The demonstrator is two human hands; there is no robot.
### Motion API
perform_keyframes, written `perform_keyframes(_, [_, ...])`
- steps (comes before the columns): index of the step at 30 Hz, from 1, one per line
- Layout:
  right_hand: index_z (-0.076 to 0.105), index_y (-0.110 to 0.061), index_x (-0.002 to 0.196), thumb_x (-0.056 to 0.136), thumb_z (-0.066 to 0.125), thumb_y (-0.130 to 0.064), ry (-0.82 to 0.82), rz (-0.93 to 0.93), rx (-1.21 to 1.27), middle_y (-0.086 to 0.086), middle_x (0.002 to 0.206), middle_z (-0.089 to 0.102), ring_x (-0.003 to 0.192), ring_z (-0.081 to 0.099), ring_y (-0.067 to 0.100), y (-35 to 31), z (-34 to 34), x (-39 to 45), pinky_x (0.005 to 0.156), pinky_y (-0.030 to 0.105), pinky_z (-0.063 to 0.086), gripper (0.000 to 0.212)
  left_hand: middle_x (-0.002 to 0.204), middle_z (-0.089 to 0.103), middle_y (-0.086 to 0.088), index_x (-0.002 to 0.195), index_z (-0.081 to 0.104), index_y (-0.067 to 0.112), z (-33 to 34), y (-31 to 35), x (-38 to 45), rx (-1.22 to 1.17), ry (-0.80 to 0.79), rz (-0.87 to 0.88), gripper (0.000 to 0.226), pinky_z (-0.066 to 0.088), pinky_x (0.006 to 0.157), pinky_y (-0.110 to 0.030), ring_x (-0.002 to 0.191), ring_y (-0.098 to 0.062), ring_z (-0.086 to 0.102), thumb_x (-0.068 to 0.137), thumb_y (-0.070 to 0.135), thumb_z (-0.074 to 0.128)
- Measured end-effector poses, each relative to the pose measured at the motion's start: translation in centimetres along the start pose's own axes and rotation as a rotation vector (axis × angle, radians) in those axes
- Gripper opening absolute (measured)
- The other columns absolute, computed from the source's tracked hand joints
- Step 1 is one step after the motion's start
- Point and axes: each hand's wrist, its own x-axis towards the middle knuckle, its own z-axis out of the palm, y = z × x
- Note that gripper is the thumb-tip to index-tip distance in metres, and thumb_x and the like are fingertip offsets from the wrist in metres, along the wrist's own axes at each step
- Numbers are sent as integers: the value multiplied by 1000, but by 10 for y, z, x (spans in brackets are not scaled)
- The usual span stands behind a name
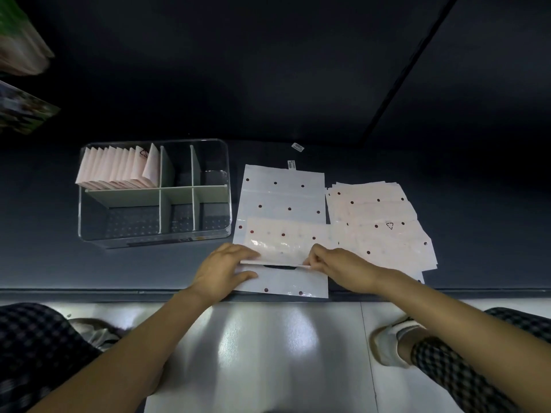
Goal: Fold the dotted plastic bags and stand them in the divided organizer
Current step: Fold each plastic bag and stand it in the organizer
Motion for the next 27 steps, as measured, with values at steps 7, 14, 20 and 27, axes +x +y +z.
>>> perform_keyframes(7, [53, -28, 92, 95, 47, -41, -48, 140, 278, -15, 90, 60, 85, 53, 5, 9, -22, -6, 76, 19, 39, 15, 65, 56, 7, 83, 69, 18, 4, 8, 4, -290, 30, -231, 11, 38, 61, -26, 64, -13, 48, 90, 24, 62])
perform_keyframes(14, [59, -15, 84, 93, 58, -25, 222, 336, 660, 3, 86, 60, 77, 57, 12, 42, -12, -2, 74, 17, 51, 13, 67, 57, -6, 80, 61, 10, 11, 13, 19, -389, 71, -430, 24, 36, 60, -29, 66, -20, 47, 95, 28, 54])
perform_keyframes(20, [32, -14, 62, 95, 53, -19, 393, 487, 606, 9, 73, 38, 70, 43, 20, 44, -1, 15, 74, 31, 38, 40, 106, 58, -4, 123, 48, 14, 13, 40, 21, -177, 347, -400, 32, 46, 75, -36, 100, -25, 53, 95, 28, 52])
perform_keyframes(27, [29, -16, 56, 95, 52, -21, 416, 520, 523, 0, 57, 32, 61, 33, 19, 43, 0, 25, 65, 28, 28, 46, 149, 35, -8, 141, 39, 10, 43, 64, 17, 238, 133, 136, 53, 20, 116, -36, 138, -29, 30, 96, 35, 50])
